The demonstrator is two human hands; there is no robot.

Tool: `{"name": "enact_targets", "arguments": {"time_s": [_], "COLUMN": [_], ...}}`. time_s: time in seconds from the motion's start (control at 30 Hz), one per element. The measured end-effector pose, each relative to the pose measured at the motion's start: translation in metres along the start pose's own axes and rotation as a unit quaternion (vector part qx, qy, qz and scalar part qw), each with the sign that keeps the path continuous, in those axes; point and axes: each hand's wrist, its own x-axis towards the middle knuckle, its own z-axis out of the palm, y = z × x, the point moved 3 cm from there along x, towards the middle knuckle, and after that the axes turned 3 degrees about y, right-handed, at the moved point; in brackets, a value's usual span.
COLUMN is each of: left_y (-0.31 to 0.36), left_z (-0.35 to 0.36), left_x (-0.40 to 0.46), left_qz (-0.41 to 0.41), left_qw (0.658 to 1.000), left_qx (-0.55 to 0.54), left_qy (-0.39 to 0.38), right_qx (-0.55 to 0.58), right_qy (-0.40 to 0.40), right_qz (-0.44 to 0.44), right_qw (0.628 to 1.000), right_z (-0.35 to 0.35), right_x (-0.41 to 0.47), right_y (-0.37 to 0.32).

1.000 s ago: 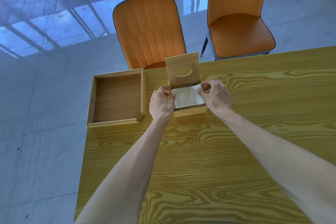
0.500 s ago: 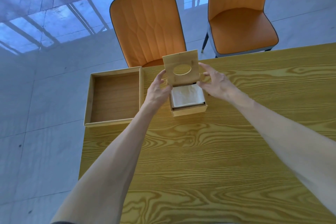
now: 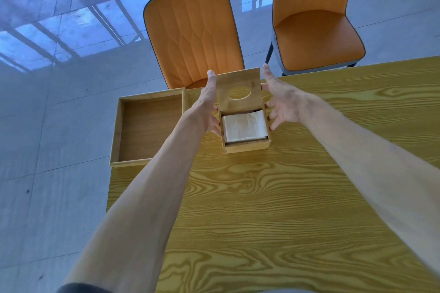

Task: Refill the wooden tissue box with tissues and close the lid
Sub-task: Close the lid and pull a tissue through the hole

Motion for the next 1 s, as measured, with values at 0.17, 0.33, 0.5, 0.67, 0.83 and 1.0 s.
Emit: {"name": "enact_targets", "arguments": {"time_s": [0.17,0.33,0.5,0.67,0.83,1.0], "left_y": [-0.006,-0.018,-0.036,-0.055,-0.069,-0.079], "left_z": [-0.002,-0.008,-0.017,-0.026,-0.03,-0.03], "left_x": [0.002,-0.004,-0.012,-0.019,-0.023,-0.022], "left_qz": [0.012,0.043,0.08,0.101,0.111,0.126], "left_qw": [1.0,0.999,0.995,0.992,0.991,0.99], "left_qx": [-0.003,-0.002,0.001,-0.029,-0.048,-0.046], "left_qy": [-0.002,-0.022,-0.054,-0.067,-0.063,-0.043], "right_qx": [0.017,0.032,0.028,0.013,0.015,0.017], "right_qy": [-0.004,-0.015,-0.045,-0.008,0.021,0.054], "right_qz": [-0.016,-0.035,-0.036,-0.051,-0.079,-0.098], "right_qw": [1.0,0.999,0.998,0.999,0.997,0.994], "right_z": [-0.001,-0.005,-0.011,-0.019,-0.014,-0.008], "right_x": [-0.002,-0.006,-0.014,-0.026,-0.034,-0.038], "right_y": [0.006,0.016,0.031,0.04,0.048,0.054]}}
